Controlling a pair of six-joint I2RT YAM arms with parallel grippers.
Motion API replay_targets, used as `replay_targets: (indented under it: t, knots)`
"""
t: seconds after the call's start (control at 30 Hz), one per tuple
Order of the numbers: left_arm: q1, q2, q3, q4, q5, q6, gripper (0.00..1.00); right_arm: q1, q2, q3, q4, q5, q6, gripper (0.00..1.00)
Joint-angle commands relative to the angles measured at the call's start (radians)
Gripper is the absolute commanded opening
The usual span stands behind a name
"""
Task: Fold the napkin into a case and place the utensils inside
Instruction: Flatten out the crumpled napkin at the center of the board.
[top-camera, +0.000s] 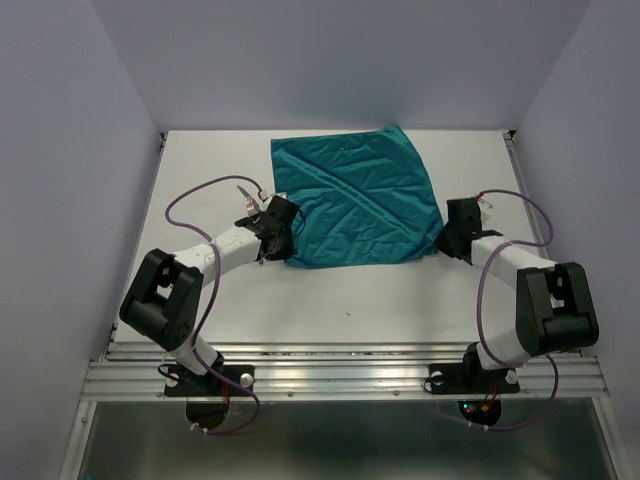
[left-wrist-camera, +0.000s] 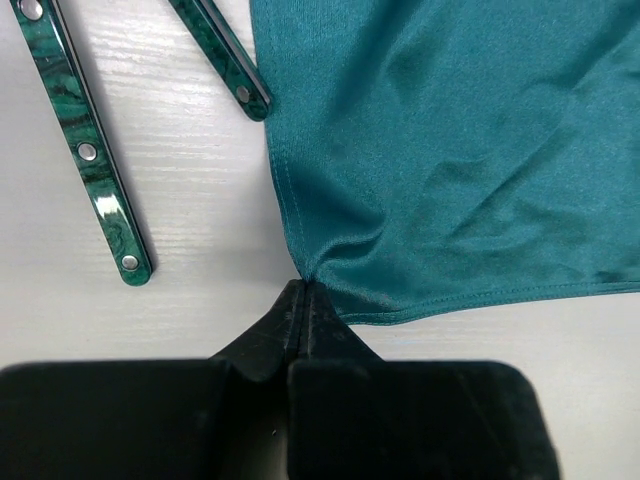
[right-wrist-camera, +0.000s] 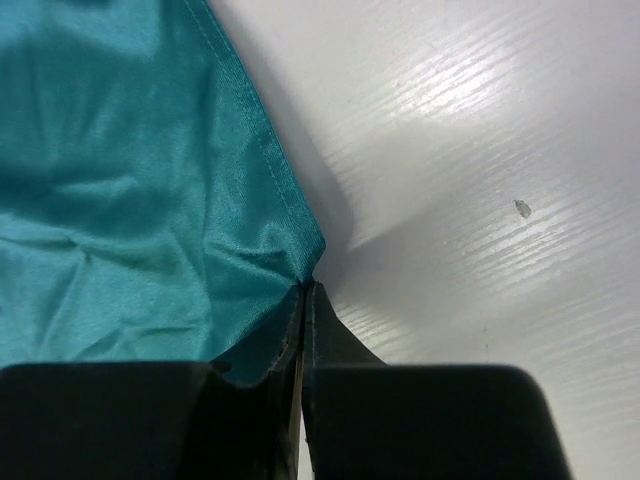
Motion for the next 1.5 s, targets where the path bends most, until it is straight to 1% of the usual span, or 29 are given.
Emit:
replay_targets:
  t: [0.0,0.17,0.3,0.33,0.43,0.5,0.57,0.63,0.67,0.77,0.83,0.97,1.1,1.2,1.23,1.27,1.3,1.37,1.4,1.43,1.47]
  knots:
    - [0.003,-0.013,0.058,-0.013,-0.012,0.016,0.0,-0.005,-0.091,0.004,-0.017,0.031,0.007,0.01]
    - [0.003,-0.033,0.084,-0.038,-0.027,0.022,0.0,-0.005,-0.209,0.013,-0.062,0.094,0.004,0.01]
    - [0.003,-0.056,0.116,-0.055,-0.044,0.019,0.0,-0.005,-0.323,0.045,-0.093,0.166,-0.038,0.01]
    - [0.003,-0.061,0.132,-0.061,-0.046,0.02,0.0,-0.005,-0.364,0.066,-0.106,0.194,-0.057,0.01]
    - [0.003,-0.099,0.173,-0.096,-0.067,0.019,0.0,-0.005,-0.418,0.134,-0.139,0.222,-0.086,0.01]
    - [0.003,-0.127,0.196,-0.108,-0.086,0.016,0.0,-0.005,-0.433,0.174,-0.152,0.223,-0.098,0.01]
    - [0.003,-0.179,0.242,-0.117,-0.098,0.016,0.0,-0.005,-0.446,0.247,-0.172,0.225,-0.123,0.01]
    - [0.003,-0.213,0.303,-0.121,-0.113,0.026,0.0,-0.005,-0.443,0.304,-0.185,0.229,-0.149,0.01]
    - [0.003,-0.242,0.326,-0.125,-0.119,0.031,0.0,-0.005,-0.443,0.358,-0.192,0.228,-0.155,0.01]
    - [0.005,-0.277,0.431,-0.142,-0.146,0.057,0.0,-0.005,-0.443,0.43,-0.192,0.205,-0.172,0.01]
    - [0.006,-0.288,0.502,-0.148,-0.165,0.077,0.0,-0.005,-0.443,0.452,-0.198,0.19,-0.172,0.01]
    - [0.009,-0.3,0.554,-0.148,-0.164,0.111,0.0,-0.005,-0.459,0.424,-0.2,0.168,-0.158,0.01]
    - [0.011,-0.273,0.499,-0.136,-0.137,0.1,0.0,-0.005,-0.47,0.349,-0.218,0.159,-0.128,0.01]
    - [0.009,-0.266,0.384,-0.116,-0.058,0.064,0.0,-0.005,-0.492,0.271,-0.257,0.124,-0.082,0.01]
    - [0.011,-0.269,0.304,-0.111,-0.049,0.051,0.0,-0.005,-0.501,0.224,-0.281,0.09,-0.054,0.01]
    - [0.009,-0.282,0.264,-0.096,-0.038,0.042,0.0,-0.005,-0.522,0.196,-0.294,0.07,-0.042,0.01]
    - [0.009,-0.288,0.18,-0.087,-0.015,0.021,0.0,-0.005,-0.531,0.168,-0.306,0.053,-0.026,0.02]
    - [0.011,-0.306,0.103,-0.062,0.011,-0.001,0.0,-0.005,-0.55,0.087,-0.347,-0.005,0.02,0.04]
    - [0.009,-0.311,0.068,-0.056,0.038,-0.012,0.0,-0.005,-0.565,0.061,-0.363,-0.025,0.039,0.07]
    - [0.008,-0.317,0.008,-0.047,0.063,-0.03,0.0,-0.005,-0.57,0.016,-0.387,-0.059,0.07,0.17]
    - [0.008,-0.322,-0.017,-0.047,0.063,-0.036,0.0,-0.005,-0.576,0.016,-0.398,-0.073,0.086,0.23]
